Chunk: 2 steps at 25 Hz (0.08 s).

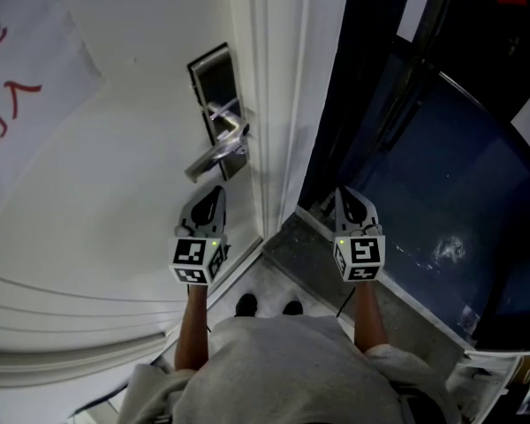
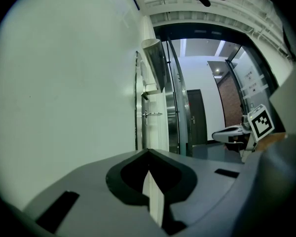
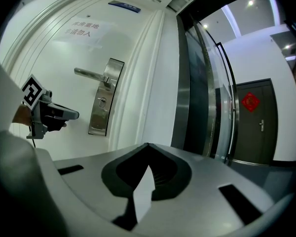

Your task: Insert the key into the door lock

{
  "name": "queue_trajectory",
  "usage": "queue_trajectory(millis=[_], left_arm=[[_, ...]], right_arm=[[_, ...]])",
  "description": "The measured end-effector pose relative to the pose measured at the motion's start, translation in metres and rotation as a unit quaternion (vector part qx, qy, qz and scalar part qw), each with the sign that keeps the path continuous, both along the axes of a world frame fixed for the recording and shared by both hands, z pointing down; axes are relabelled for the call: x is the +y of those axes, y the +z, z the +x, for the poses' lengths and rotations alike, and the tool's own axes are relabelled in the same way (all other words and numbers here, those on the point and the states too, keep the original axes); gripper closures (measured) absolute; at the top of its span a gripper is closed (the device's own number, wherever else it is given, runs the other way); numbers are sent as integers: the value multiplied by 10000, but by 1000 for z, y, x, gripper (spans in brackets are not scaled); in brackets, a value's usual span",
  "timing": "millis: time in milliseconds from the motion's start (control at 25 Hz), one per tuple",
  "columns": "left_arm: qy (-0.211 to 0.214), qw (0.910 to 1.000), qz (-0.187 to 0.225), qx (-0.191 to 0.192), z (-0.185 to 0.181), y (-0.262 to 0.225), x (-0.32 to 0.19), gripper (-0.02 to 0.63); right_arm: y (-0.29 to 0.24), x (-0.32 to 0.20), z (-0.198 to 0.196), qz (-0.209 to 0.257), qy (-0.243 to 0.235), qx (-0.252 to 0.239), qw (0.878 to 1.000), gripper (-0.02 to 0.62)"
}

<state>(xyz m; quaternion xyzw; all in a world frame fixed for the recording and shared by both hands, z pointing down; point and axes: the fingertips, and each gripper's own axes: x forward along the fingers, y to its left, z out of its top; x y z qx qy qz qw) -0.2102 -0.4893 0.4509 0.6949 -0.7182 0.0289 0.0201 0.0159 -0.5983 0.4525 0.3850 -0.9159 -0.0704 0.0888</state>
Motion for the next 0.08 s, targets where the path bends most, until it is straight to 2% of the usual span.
queue_trajectory(millis=[80], left_arm=[[3, 10000, -9, 7, 0, 1, -1, 589]], right_arm=[[0, 0, -1, -8, -10, 3, 10000, 574]])
